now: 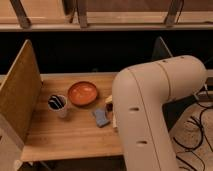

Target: Stand the bottle upright

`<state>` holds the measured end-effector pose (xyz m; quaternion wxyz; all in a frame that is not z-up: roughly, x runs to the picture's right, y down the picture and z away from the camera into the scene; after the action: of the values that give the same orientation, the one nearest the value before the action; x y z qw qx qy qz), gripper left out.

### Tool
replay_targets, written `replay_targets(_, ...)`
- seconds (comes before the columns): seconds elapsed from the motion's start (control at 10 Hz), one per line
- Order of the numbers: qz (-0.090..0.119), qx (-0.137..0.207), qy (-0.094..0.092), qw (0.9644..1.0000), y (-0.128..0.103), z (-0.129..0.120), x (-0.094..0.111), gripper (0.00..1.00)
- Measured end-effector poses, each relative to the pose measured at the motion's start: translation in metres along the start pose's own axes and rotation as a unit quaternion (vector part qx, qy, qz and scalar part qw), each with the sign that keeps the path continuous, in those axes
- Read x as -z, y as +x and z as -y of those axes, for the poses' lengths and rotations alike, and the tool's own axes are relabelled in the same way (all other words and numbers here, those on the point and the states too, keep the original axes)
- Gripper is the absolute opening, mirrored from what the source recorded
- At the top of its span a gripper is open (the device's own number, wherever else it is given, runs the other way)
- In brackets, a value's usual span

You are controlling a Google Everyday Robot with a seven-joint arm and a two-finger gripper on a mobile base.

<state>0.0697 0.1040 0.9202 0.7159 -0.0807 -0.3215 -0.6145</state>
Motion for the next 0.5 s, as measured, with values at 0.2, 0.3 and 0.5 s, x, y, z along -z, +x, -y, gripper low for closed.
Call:
replay_targets(0.2,-0.003,0.007,0.003,1.0,0.0027,0.0008,-0.0003,0.44)
replay_targets(0.3,-0.007,0.011,0.007,0.9999,0.005,0.0015,0.001,0.32)
replay_targets(0.5,-0.017,0.017,0.014,0.9996,0.0083,0.0039,0.0058,0.13)
